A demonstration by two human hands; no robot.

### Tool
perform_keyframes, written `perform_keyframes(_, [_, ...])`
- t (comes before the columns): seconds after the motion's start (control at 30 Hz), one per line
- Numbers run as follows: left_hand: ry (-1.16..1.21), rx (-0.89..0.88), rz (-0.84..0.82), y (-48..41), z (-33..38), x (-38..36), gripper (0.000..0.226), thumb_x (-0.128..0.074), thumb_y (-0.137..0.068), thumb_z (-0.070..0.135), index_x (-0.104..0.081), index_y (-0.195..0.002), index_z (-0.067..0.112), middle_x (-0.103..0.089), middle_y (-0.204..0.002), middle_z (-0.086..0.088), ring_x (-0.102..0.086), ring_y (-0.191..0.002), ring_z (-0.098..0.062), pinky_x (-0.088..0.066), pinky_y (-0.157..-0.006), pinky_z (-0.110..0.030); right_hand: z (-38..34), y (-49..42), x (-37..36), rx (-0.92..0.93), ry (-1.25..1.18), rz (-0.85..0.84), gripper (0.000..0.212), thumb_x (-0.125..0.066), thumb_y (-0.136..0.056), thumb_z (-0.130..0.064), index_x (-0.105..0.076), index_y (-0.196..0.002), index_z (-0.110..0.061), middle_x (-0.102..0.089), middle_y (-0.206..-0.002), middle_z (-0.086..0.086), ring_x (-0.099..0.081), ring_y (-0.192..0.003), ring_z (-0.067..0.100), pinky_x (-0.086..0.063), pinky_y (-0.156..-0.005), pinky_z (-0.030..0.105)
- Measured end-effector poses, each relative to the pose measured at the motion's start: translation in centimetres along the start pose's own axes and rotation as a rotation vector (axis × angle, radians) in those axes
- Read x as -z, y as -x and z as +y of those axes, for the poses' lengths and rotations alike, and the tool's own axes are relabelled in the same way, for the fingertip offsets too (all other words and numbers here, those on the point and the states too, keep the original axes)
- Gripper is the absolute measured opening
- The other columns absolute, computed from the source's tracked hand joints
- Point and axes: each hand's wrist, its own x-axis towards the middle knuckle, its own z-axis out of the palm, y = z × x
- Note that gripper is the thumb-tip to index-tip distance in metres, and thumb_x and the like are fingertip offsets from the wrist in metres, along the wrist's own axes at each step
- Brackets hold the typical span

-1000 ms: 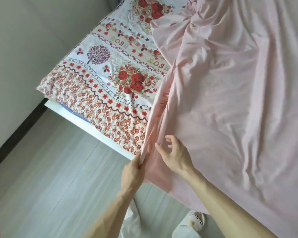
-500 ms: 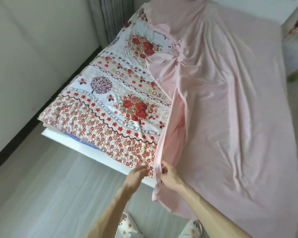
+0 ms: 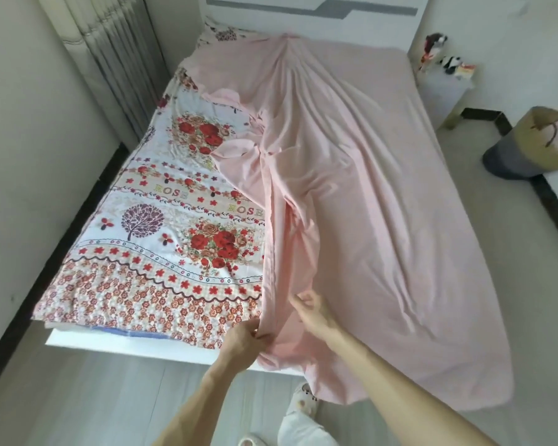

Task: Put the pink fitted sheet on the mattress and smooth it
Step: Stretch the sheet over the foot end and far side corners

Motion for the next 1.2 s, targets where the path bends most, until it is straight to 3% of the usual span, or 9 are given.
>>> perform_keyframes(0.07, [-0.049,-0.012,-0.024,0.1,0.0,0.8,0.021,-0.068,-0.084,0.02,-0.075,-0.103,0.021,-0.074,-0.088,0.007,-0.065,-0.068,0.0,-0.046,-0.054,-0.006,-2.2,-1.6,-0.3,0.017,0.084,0.008,0.054,-0.056,-0.088,-0.065,-0.059,-0.119,-0.02,-0.067,-0.117,-0.004,-0.063,-0.11,0.02,-0.047,-0.09,0.027])
perform_keyframes(0.17, [-0.129,-0.007,-0.045,0.4,-0.1,2.0,0.017,-0.072,-0.08,0.017,-0.078,-0.096,0.019,-0.074,-0.087,0.003,-0.066,-0.073,-0.01,-0.049,-0.06,-0.013,-5.4,-3.2,-2.2,0.053,0.272,-0.094,0.074,-0.058,-0.083,-0.072,-0.047,-0.129,-0.014,-0.063,-0.12,0.003,-0.061,-0.107,0.023,-0.047,-0.082,0.029])
perform_keyframes(0.33, [-0.207,0.076,-0.26,1.5,-2.6,3.4,0.023,-0.075,-0.078,0.019,-0.077,-0.1,0.014,-0.075,-0.097,-0.001,-0.068,-0.092,-0.017,-0.053,-0.082,-0.026,-5.5,-3.3,-5.8,0.004,0.343,-0.193,0.051,-0.06,-0.084,-0.015,-0.048,-0.133,-0.011,-0.06,-0.127,0.01,-0.059,-0.107,0.025,-0.046,-0.078,0.026])
perform_keyframes(0.53, [0.323,0.213,-0.227,0.7,-5.7,9.8,0.023,-0.045,-0.097,0.023,-0.065,-0.109,0.019,-0.068,-0.114,-0.002,-0.062,-0.104,-0.02,-0.048,-0.081,-0.032,-4.5,0.5,-10.3,0.044,0.232,-0.46,0.014,-0.076,-0.079,-0.011,-0.063,-0.084,-0.009,-0.062,-0.08,-0.002,-0.059,-0.069,0.01,-0.049,-0.062,0.028])
perform_keyframes(0.63, [0.494,0.174,-0.239,-0.5,-4.9,11.7,0.041,-0.053,-0.095,0.048,-0.064,-0.115,0.015,-0.072,-0.108,-0.005,-0.067,-0.1,-0.024,-0.054,-0.08,-0.036,-5.1,3.1,-12.0,0.043,0.198,-0.476,0.026,-0.075,-0.08,-0.01,-0.056,-0.068,-0.023,-0.057,-0.067,-0.012,-0.055,-0.057,-0.003,-0.044,-0.057,0.017])
perform_keyframes(0.8, [0.24,-0.036,-0.078,-1.5,-4.6,12.4,0.031,-0.062,-0.093,0.027,-0.062,-0.114,0.003,-0.069,-0.099,-0.008,-0.068,-0.089,-0.023,-0.058,-0.072,-0.031,-7.5,5.4,-13.2,-0.028,0.165,-0.402,0.022,-0.071,-0.076,-0.008,-0.062,-0.064,-0.024,-0.059,-0.066,-0.009,-0.056,-0.062,0.005,-0.043,-0.058,0.018])
perform_keyframes(0.9, [0.224,-0.082,-0.14,-0.5,-7.1,14.3,0.021,-0.069,-0.089,0.028,-0.068,-0.1,0.01,-0.072,-0.097,-0.008,-0.068,-0.092,-0.027,-0.058,-0.077,-0.035,-8.7,4.9,-13.0,-0.12,-0.114,-0.051,0.024,-0.057,-0.084,-0.007,-0.068,-0.073,-0.025,-0.071,-0.078,-0.006,-0.065,-0.069,0.005,-0.047,-0.06,0.02])
perform_keyframes(1.0, [0.178,-0.098,-0.241,1.1,-10.1,16.8,0.024,-0.079,-0.078,0.03,-0.076,-0.089,0.009,-0.075,-0.091,-0.008,-0.07,-0.087,-0.027,-0.055,-0.076,-0.035,-10.2,3.2,-13.4,-0.108,-0.222,0.252,0.024,-0.065,-0.085,-0.039,-0.065,-0.072,-0.02,-0.074,-0.078,0.006,-0.07,-0.072,0.02,-0.052,-0.067,0.036])
perform_keyframes(1.2, [-0.066,-0.084,-0.15,1.9,-12.3,20.9,0.037,-0.079,-0.078,0.03,-0.053,-0.056,0.014,-0.047,-0.052,0.004,-0.036,-0.049,-0.01,-0.025,-0.044,-0.017,-16.9,1.4,-17.6,0.04,0.103,0.099,0.048,-0.067,-0.076,-0.069,-0.068,-0.09,-0.023,-0.072,-0.092,-0.007,-0.069,-0.09,0.016,-0.053,-0.083,0.03])
